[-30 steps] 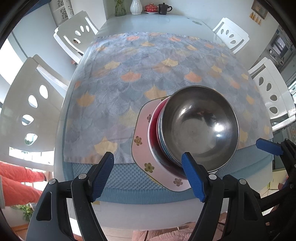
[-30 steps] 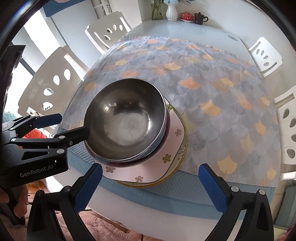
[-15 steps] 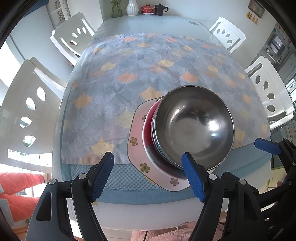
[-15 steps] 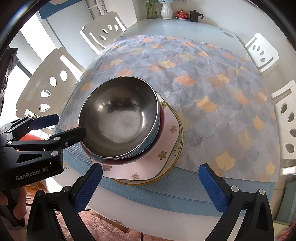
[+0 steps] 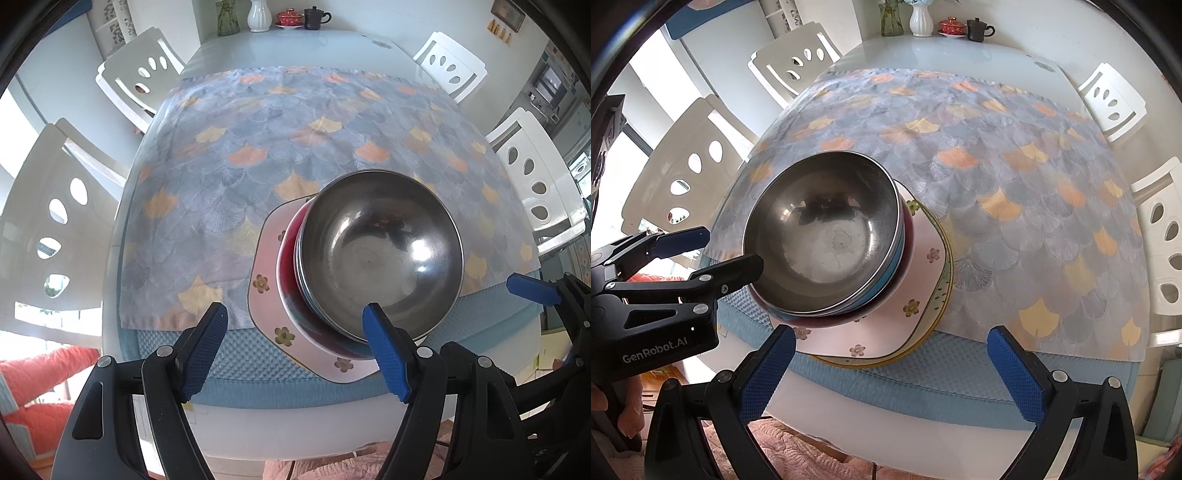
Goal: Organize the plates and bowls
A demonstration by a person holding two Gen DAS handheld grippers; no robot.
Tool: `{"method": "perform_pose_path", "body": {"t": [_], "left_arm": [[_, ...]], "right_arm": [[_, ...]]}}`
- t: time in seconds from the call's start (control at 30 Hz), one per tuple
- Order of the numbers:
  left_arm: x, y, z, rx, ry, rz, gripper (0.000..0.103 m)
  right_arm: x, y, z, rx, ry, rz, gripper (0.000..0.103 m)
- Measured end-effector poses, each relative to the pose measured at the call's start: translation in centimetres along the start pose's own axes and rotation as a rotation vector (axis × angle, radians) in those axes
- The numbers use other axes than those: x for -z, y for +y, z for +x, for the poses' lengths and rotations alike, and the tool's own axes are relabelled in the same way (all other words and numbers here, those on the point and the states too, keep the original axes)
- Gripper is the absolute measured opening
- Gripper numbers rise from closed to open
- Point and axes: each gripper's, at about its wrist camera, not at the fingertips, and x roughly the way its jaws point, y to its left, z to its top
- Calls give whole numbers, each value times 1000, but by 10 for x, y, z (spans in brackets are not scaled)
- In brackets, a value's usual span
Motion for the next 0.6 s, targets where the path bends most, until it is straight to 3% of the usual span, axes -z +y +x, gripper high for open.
{"method": "perform_pose_path", "body": {"t": [0.6], "left_arm": [[-2, 2, 3, 2, 10, -9, 74]], "right_arm": [[-6, -1, 4, -5, 12, -10, 103]]}}
